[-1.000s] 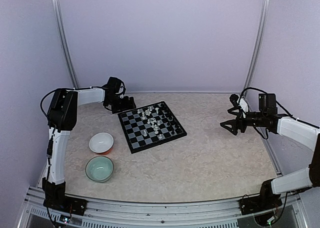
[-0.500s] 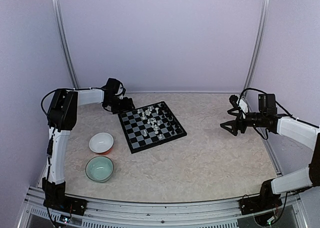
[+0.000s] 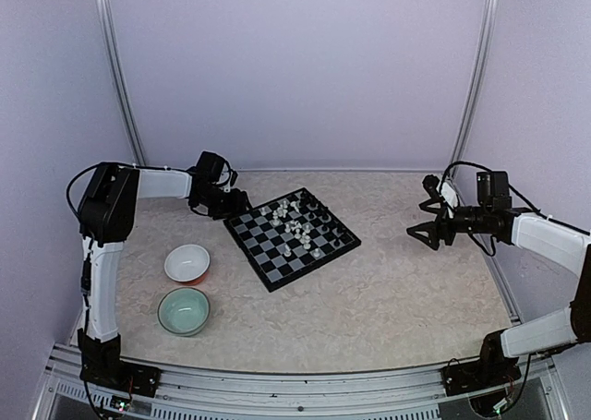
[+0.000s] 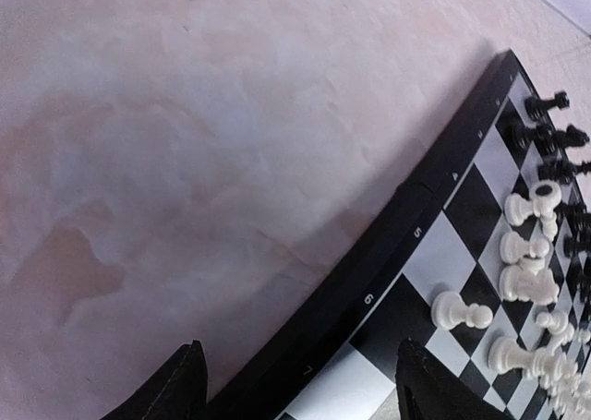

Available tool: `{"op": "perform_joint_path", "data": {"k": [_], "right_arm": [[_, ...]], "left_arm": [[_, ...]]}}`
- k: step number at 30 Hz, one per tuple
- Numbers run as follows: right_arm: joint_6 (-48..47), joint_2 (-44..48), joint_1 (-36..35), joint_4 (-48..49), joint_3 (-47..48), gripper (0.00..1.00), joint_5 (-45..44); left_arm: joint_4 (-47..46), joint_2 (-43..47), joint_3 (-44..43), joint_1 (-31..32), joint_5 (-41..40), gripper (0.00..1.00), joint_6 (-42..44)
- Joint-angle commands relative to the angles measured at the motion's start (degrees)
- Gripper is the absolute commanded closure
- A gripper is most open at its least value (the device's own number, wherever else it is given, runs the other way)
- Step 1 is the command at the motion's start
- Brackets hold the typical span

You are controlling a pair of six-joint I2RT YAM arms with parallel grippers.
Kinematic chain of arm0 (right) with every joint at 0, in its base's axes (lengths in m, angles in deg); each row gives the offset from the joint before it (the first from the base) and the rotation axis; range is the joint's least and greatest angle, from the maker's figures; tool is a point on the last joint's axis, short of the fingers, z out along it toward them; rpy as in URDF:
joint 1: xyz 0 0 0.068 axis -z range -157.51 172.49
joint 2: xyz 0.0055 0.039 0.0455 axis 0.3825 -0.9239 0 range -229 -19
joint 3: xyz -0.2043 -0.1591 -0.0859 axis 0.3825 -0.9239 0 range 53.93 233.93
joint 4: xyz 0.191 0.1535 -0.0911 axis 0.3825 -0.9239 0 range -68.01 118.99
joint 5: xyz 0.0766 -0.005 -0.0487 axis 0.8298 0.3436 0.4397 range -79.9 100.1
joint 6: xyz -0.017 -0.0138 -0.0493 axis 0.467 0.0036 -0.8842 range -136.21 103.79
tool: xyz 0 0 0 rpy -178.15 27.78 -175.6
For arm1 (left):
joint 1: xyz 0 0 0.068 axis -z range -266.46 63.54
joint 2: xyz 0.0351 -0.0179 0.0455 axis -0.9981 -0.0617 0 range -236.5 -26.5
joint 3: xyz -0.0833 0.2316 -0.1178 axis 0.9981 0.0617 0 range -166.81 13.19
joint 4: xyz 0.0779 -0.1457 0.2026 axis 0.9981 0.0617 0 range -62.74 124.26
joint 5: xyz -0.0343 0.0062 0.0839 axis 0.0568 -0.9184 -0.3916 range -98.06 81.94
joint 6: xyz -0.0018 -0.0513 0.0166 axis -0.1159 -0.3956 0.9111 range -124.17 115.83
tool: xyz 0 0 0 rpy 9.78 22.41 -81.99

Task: Set up the chess pieces on the board
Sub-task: Adjust the chessboard at the center of the board.

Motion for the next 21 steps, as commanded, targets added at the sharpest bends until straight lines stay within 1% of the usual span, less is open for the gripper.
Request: {"op": "perform_joint_path", "data": {"k": [1, 13, 21], "right_arm": [[-0.81, -0.14, -0.61, -1.52, 1.82, 0.10, 1.06], [-1.10, -1.62, -0.95, -2.47, 2.45, 0.11, 1.44], [-0.61, -2.66, -0.97, -2.52, 2.68, 0.11, 1.38]], "left_arm": [[4.10, 3.20, 6.09, 4.57, 3.21, 0.31, -0.14], [5.00, 8.76, 14.63, 12.33, 2.08, 0.32, 1.25], [5.73, 9.94, 15.51, 17.67, 1.58, 0.32, 1.36]]}}
